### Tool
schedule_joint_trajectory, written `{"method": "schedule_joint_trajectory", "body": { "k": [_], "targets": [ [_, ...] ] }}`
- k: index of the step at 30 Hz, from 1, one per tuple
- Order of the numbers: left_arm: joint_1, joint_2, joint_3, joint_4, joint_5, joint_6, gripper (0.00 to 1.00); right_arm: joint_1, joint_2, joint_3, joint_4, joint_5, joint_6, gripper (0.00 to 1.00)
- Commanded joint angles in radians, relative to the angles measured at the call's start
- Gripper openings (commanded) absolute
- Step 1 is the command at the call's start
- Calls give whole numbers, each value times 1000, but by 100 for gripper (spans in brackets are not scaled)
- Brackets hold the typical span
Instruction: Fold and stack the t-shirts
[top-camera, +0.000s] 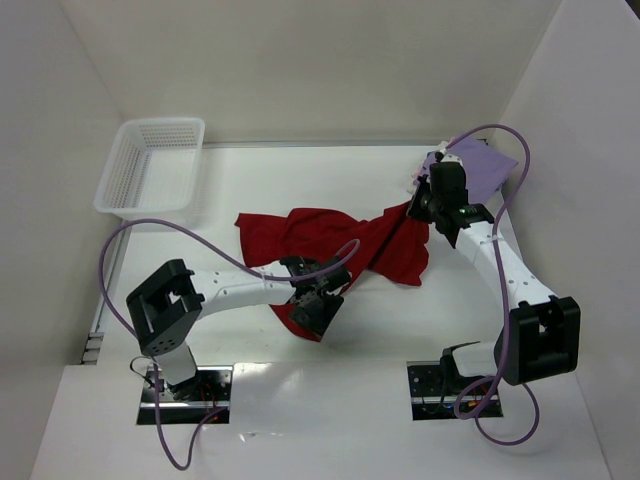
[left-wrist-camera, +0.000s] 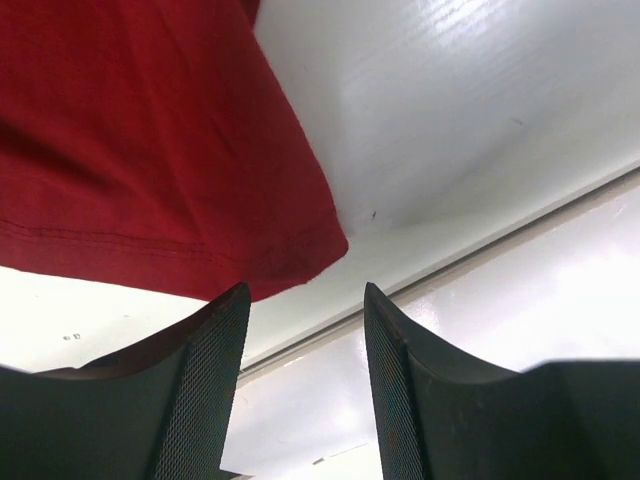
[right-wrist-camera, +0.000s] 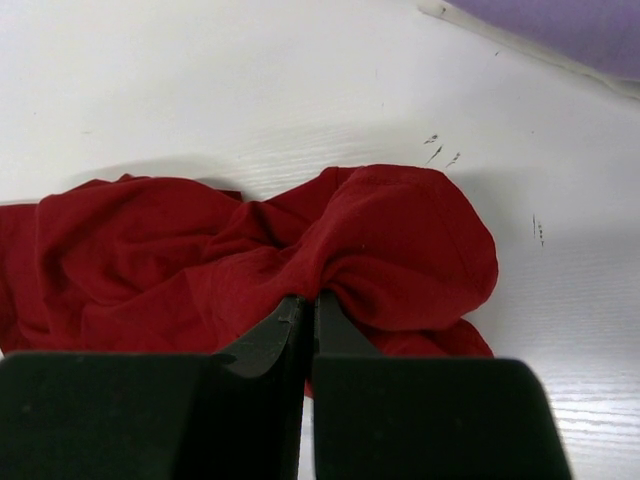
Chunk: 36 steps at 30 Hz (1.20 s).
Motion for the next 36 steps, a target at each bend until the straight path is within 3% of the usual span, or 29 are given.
{"method": "schedule_joint_trajectory", "body": {
  "k": [1,15,23,25,27,36],
  "targets": [
    [-10,34,32,-28,-17,-15,57,-7,-36,-5,48,19,-11,2],
    [-10,95,32,-38,-57,-15,53,-7,-36,-5,48,19,-11,2],
    [-19,114,22,-19,-48,-15,27,-7,-36,-5,48,19,-11,0],
    [-19,114,22,-9,-48,-15,6,-7,-36,-5,48,19,-11,0],
    [-19,101,22,-9,-48,-15,1,-7,-36,-5,48,19,-11,0],
    [-19,-33,136,-150,-153,-48,1,-7,-27,-5,48,10,-11,0]
  ]
}}
